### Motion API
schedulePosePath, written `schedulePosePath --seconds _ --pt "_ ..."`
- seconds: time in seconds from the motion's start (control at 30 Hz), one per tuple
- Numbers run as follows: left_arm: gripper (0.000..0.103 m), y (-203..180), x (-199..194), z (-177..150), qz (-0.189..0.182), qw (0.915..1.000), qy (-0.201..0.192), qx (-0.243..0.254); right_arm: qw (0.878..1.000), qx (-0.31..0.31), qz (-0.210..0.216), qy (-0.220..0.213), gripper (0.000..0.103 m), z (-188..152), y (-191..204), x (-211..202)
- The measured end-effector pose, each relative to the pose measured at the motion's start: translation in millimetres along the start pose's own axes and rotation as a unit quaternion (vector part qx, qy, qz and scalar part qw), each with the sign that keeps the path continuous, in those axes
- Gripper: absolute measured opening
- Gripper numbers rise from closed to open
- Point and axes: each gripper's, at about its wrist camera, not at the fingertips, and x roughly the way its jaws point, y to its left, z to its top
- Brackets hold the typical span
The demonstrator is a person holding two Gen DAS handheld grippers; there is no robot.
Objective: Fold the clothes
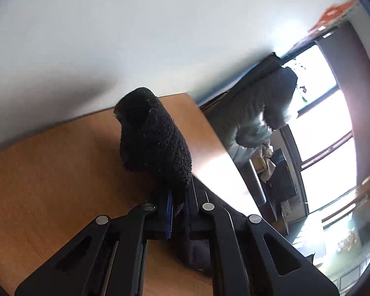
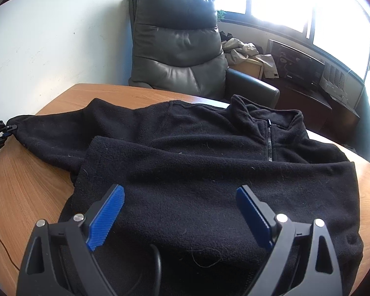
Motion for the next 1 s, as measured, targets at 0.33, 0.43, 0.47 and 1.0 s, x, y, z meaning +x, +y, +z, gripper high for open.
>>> schedulePosePath --seconds 0.33,0.43,0.47,1.0 --pt "0.006 -294 4 -103 -0.15 0.9627 0.046 0.221 0.996 -0.009 0.011 -0.086 0.091 13 -47 -58" --pt "0.006 -363 25 -178 -0.174 0.9469 0.086 0.256 0.994 -0.03 -0.01 -0.105 0.091 14 -68 -84" --pt "0.006 -381 34 -202 -0.179 0.9424 0.098 0.265 0.994 -0.029 -0.011 -0.108 0.091 12 -79 -93" --pt "0.006 -484 122 -488 -0.182 0.8903 0.24 0.342 0.978 0.133 0.117 -0.112 0.092 -2 -276 -132"
